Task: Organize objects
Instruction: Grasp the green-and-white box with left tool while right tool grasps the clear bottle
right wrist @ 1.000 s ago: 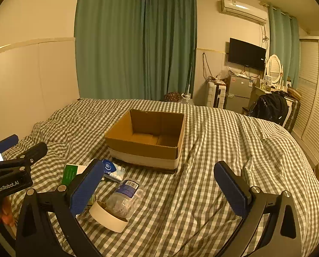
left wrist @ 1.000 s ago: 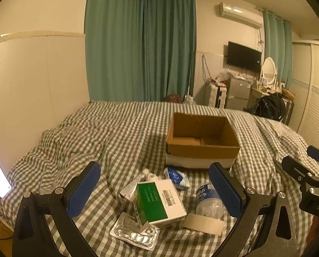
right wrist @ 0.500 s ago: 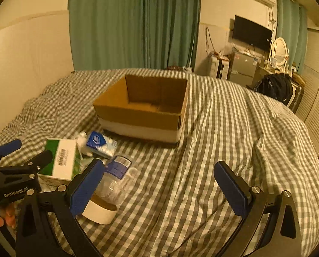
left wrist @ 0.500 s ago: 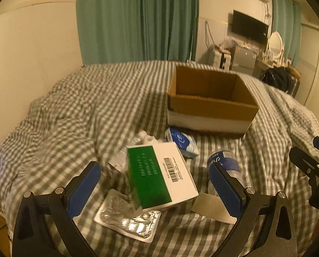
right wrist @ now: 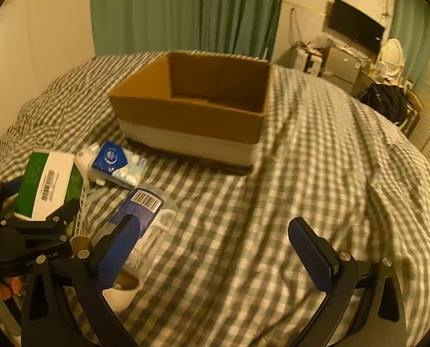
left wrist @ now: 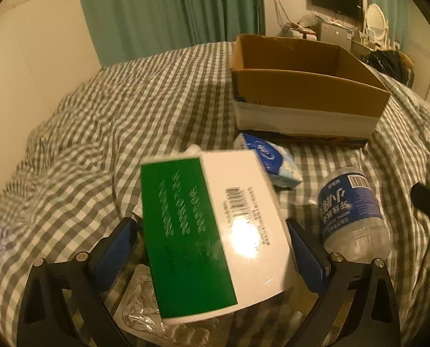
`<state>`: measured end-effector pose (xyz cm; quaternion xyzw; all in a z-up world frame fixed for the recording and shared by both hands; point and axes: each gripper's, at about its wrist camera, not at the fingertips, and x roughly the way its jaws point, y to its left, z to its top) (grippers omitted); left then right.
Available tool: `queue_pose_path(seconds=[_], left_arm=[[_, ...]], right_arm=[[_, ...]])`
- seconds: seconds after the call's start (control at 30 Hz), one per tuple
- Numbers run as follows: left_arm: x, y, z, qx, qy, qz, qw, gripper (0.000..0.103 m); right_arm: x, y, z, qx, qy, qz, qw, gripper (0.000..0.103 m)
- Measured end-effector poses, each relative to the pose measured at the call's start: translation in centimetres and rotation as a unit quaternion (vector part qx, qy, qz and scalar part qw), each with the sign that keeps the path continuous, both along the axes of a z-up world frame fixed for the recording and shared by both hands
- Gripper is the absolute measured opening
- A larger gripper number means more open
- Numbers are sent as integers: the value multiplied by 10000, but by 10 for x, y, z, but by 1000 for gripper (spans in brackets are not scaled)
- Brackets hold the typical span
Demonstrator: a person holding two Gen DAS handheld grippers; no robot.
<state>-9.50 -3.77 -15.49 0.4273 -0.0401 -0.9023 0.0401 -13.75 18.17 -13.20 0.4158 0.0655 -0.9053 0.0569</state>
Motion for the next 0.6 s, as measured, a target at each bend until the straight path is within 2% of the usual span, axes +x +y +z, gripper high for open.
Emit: queue_pose_path(seconds=[0.1,0.17,0.2,0.33,0.4,0.47,0.5,0.6], left_arm=[[-3,-18,-8,-6,-124,89,9999,98],[-5,-22,-14,-209,-290,117,9993,84],[-7,-27,-20,-259,-369,143,9989,83],[-4,-45,-20,352,-168,162,9991,83],[-4,-49,-20,462,-134,77,9988,82],[-3,-52,-18,549,-124,30,9984,82],[-1,-53,-16,605,-107,19,9981,82],[11,-52,-3,717,71,-28,9974,81]], right_arm=[[-14,-15,-10,-220,-290,233,9991,103],[-23,-24,-16,-388,-503,327,9974,103],[-29,-30,-23,-461,-633,391,9962,103],[-34,-50,-44,-267,-898,600,9938,103],[-33,-55,-50,-324,-987,686,9922,97],[-34,-58,-56,-324,-1142,751,9901,77],[-32,-59,-58,-367,-1218,800,9886,72],[-23,-57,-51,-476,-1130,851,9888,67]])
